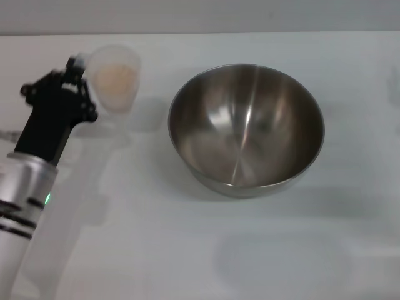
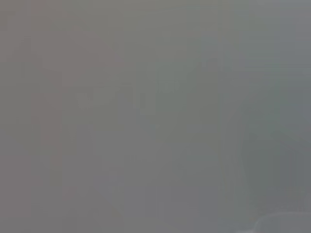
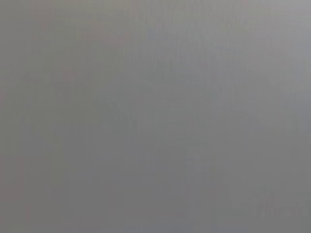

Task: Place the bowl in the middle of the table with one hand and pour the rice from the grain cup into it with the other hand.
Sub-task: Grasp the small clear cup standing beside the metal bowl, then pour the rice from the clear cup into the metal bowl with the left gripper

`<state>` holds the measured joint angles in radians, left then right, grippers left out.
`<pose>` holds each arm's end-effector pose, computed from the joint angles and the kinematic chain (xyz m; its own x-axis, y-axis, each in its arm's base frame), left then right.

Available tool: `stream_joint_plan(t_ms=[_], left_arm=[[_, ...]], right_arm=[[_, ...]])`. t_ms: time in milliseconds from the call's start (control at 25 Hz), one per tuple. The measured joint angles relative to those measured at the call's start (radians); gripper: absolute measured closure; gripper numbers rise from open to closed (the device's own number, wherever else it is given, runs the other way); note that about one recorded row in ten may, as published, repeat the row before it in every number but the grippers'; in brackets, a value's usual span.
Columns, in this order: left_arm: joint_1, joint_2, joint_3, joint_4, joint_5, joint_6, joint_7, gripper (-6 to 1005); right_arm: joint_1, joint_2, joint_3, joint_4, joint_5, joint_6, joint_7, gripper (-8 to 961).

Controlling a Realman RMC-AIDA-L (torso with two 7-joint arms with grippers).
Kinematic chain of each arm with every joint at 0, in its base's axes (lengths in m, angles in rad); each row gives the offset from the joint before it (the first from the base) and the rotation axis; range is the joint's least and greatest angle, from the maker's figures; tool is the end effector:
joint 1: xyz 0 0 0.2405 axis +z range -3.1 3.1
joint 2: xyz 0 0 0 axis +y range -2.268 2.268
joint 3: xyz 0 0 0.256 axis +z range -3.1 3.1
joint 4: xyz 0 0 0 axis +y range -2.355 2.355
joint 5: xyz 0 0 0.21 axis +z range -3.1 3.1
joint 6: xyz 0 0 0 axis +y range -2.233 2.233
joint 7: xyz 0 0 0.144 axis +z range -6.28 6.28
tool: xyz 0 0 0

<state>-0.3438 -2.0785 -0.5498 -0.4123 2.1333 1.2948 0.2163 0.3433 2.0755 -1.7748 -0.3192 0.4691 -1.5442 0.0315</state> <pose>-0.2736 0.2971 -0.0519 0.7749 -0.2217 0.5919 0.5384 -0.2591 -0.8019 0.2900 0.3142 0.0603 0.6408 0.5371 -0.5486 -0.6554 0.0106 -0.7552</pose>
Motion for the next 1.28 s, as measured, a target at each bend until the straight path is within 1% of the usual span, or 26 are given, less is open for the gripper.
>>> stream_joint_plan(t_ms=[120,240,280,320,360,400,600,640,760,920,1120,1160,1200,1280], left_arm=[[-0.029,0.000,0.003,-0.041,0.002,0.020,0.248,972],[-0.044,0.000,0.009,-0.091,0.006,0.024,0.521,970],[-0.047,0.000,0.009,-0.104,0.010,0.024,0.585,970],[-0.049,0.000,0.010,-0.121,0.024,0.024,0.684,969],[-0.052,0.000,0.014,-0.138,0.066,0.026,0.827,968],[-0.052,0.000,0.014,-0.138,0.066,0.026,0.827,968],[-0.056,-0.001,0.065,-0.177,0.174,0.019,1.174,965],[-0.056,-0.001,0.065,-0.177,0.174,0.019,1.174,964],[-0.067,-0.001,0.117,-0.195,0.192,-0.030,1.362,963],[-0.075,-0.002,0.146,-0.197,0.193,-0.076,1.476,960],[-0.074,-0.002,0.164,-0.197,0.194,-0.087,1.615,957],[-0.073,-0.002,0.168,-0.197,0.194,-0.087,1.675,957],[-0.073,-0.002,0.170,-0.197,0.194,-0.087,1.683,956],[-0.071,-0.002,0.180,-0.195,0.194,-0.086,1.768,955]], right_arm=[[0.000,0.000,0.001,0.000,0.000,-0.012,0.000,475],[0.001,-0.001,0.003,0.000,-0.001,-0.017,0.000,475],[0.002,-0.001,0.003,0.000,-0.001,-0.019,0.000,475],[0.002,-0.001,0.003,0.000,-0.001,-0.022,0.000,475],[0.004,-0.002,0.003,0.003,-0.001,-0.029,0.000,475],[0.004,-0.002,0.003,0.003,-0.001,-0.029,0.000,475],[0.008,-0.004,0.006,0.006,-0.001,-0.037,-0.004,475],[0.009,-0.005,0.007,0.006,-0.001,-0.037,-0.005,475],[0.012,-0.006,0.007,0.006,-0.001,-0.037,-0.007,475],[0.013,-0.007,0.008,0.004,-0.001,-0.038,-0.007,476],[0.017,-0.008,0.008,0.004,-0.001,-0.037,-0.007,476],[0.018,-0.008,0.008,0.004,-0.001,-0.037,-0.008,476],[0.020,-0.009,0.008,0.005,-0.001,-0.037,-0.008,476],[0.022,-0.010,0.008,0.006,-0.001,-0.038,-0.008,476]])
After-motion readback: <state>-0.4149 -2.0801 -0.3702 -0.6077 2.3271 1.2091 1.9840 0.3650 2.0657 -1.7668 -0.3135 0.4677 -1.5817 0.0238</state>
